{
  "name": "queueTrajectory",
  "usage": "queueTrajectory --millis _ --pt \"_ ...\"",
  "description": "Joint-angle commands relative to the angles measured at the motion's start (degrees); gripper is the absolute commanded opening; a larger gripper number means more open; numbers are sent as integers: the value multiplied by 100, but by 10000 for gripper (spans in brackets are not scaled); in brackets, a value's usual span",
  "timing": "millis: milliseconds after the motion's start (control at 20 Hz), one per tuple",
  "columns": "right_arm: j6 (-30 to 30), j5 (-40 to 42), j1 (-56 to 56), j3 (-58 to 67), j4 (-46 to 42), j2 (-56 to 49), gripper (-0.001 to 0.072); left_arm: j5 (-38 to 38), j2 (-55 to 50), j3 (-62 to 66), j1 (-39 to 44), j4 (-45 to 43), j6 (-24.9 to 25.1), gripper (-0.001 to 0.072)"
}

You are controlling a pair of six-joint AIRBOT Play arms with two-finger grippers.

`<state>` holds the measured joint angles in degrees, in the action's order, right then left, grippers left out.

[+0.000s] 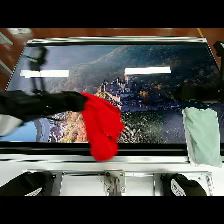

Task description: Fold the shirts.

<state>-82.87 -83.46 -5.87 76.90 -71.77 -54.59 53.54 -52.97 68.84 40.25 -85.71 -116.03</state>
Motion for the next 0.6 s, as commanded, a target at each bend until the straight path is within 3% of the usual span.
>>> queueTrajectory --millis 0,50,100,150,200,400,450,500,550 --pt "17 -946 -2 105 -37 83 691 -1117 -688 -511 850 61 -737 39" --pt "15 -1123 -2 105 -33 83 691 -1172 -1023 -568 946 133 -883 46" --pt "15 -1202 -2 94 -33 83 691 -1165 -1360 -566 977 247 -946 234" --pt "-2 -1198 -2 79 -37 83 691 -1130 -1567 -564 944 457 -966 642" --pt "0 -1139 -2 42 -48 83 691 -992 -1655 -551 833 682 -914 720" --pt "55 -522 -2 -476 -341 83 691 376 -1117 -444 -166 750 116 713" --pt "107 -291 -4 -710 -407 83 691 741 -890 -498 -509 752 490 642" --pt "131 -37 -2 -990 -487 81 691 1119 -673 -612 -828 756 702 510" --pt "125 188 -4 -1285 -520 79 691 1484 -428 -846 -1132 804 804 497"
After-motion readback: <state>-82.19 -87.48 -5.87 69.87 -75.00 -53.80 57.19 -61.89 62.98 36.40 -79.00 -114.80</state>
